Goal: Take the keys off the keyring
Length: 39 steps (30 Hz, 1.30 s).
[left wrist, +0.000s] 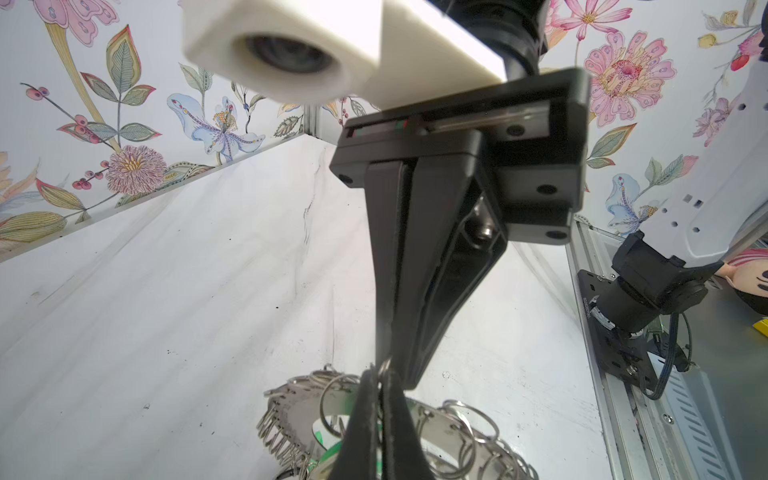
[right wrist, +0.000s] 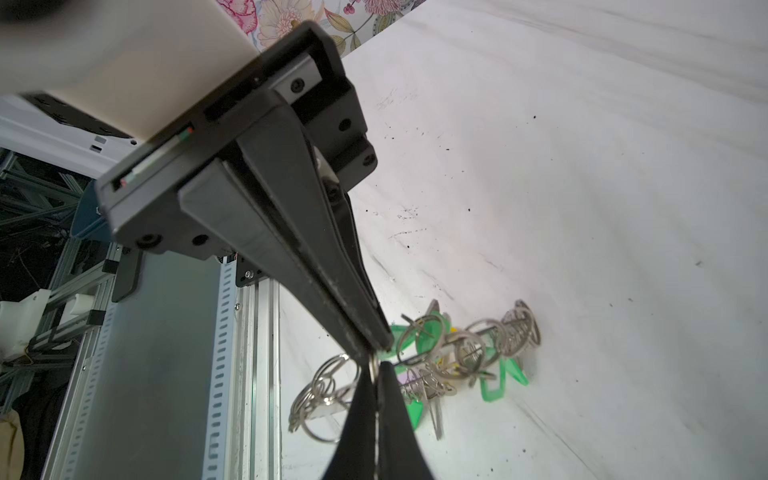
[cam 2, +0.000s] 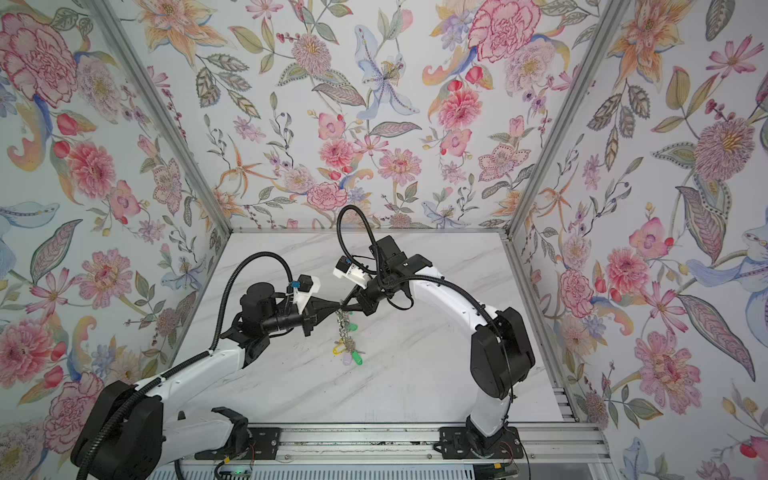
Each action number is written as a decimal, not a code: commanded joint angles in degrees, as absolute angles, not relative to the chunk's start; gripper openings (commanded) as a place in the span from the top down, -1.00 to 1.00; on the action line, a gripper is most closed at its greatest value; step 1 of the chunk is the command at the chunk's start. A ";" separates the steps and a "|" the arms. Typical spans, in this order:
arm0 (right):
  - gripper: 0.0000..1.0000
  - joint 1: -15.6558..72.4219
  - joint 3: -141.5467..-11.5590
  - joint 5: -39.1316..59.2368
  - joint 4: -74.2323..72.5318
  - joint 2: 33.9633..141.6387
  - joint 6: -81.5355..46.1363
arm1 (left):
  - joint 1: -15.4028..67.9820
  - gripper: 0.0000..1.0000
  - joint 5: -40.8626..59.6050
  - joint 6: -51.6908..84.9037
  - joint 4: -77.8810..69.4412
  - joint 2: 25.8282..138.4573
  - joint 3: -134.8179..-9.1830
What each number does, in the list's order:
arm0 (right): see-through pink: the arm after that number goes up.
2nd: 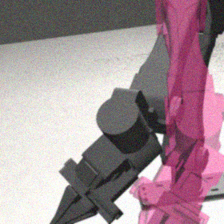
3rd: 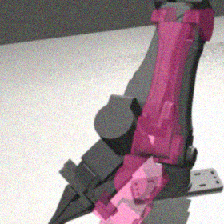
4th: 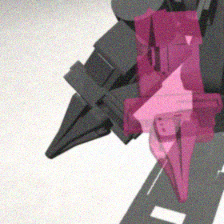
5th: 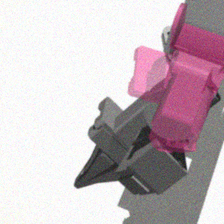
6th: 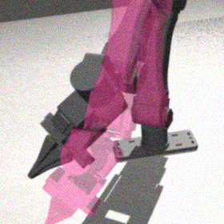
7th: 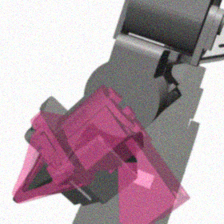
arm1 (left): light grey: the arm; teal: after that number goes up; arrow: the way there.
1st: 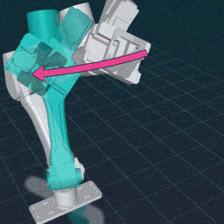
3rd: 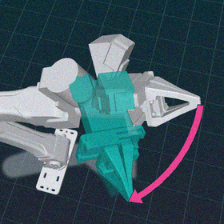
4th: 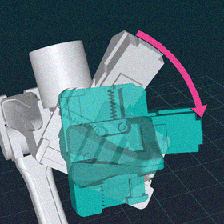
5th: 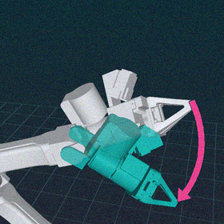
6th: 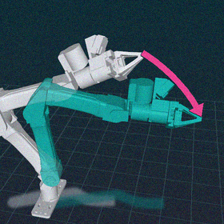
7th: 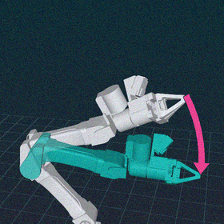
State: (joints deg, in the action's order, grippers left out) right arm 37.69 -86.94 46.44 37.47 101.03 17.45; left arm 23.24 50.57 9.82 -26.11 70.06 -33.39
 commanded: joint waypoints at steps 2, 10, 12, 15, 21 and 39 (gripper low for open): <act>1.00 39.00 -86.84 47.29 35.58 100.54 17.75 | 23.82 0.89 49.52 8.98 -29.75 69.10 -33.63; 1.00 38.36 -78.53 45.44 21.19 94.70 11.27 | 23.73 0.48 47.06 10.01 -31.41 68.38 -31.16; 1.00 38.17 -75.54 45.46 15.70 92.81 8.66 | 23.71 0.70 47.20 10.35 -31.69 68.21 -30.54; 1.00 37.85 -71.24 45.60 7.95 90.28 5.01 | 23.71 0.86 47.13 10.72 -31.86 68.12 -29.96; 1.00 37.53 -68.66 46.32 3.01 88.19 2.56 | 23.69 0.96 47.59 12.63 -34.65 68.11 -28.62; 1.00 37.90 -55.40 40.04 -24.39 81.29 -9.71 | 23.67 0.97 46.91 13.88 -36.22 68.29 -28.18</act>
